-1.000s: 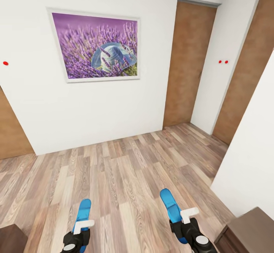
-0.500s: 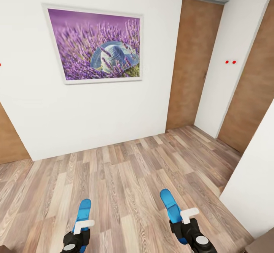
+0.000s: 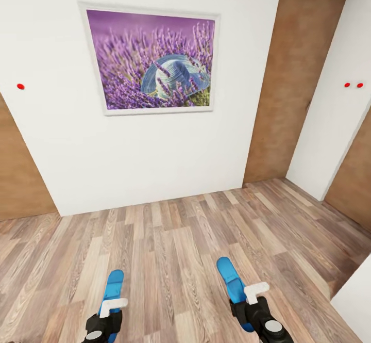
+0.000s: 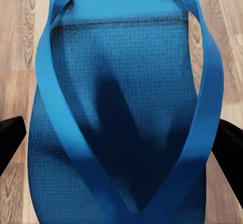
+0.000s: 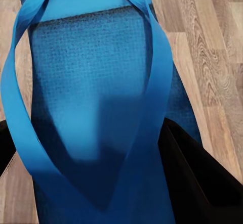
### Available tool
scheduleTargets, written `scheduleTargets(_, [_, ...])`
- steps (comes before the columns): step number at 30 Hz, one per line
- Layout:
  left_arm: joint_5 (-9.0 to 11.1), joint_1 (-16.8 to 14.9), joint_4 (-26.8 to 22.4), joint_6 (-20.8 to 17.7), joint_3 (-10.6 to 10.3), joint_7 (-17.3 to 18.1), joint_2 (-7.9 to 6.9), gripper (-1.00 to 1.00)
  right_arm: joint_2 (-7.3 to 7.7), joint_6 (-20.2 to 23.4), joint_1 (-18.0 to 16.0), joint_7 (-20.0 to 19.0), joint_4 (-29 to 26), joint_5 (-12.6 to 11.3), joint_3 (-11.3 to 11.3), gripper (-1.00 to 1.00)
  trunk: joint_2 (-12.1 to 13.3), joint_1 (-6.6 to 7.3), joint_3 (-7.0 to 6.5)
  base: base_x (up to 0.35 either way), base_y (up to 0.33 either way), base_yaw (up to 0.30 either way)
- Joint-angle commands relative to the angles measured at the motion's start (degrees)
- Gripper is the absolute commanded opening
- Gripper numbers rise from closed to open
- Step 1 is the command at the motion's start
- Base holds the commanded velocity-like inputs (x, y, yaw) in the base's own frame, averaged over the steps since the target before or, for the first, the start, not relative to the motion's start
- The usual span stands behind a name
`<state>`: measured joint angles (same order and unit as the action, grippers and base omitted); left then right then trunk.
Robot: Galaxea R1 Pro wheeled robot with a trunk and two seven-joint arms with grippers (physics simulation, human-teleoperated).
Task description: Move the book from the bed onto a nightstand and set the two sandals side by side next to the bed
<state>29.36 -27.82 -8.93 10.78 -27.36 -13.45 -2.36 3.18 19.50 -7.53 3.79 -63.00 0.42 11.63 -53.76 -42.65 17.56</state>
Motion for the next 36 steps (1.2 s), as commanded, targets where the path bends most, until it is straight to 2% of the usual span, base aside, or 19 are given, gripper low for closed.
scheduleTargets(1, [0.35, -0.04, -0.03, 0.12, -0.5, -0.26, -0.01, -1.0, 0.07, 0.37, -0.03, 0.51, -0.11, -0.05, 0.23, -1.0, -0.04, -0.04, 0.07, 0.339, 0.003, 0.283])
scheduleTargets(25, [0.32, -0.04, -0.03, 0.12, -0.5, -0.26, 0.07, -1.0, 0.07, 0.37, -0.05, 0.51, 0.42, 0.01, 0.29, -1.0, -0.04, -0.04, 0.07, 0.339, 0.0, 0.283])
scheduleTargets(36, [0.31, -0.04, -0.03, 0.12, -0.5, -0.26, 0.08, -1.0, 0.07, 0.37, -0.03, 0.51, 0.42, 0.01, 0.23, -1.0, -0.04, -0.04, 0.07, 0.339, 0.0, 0.075])
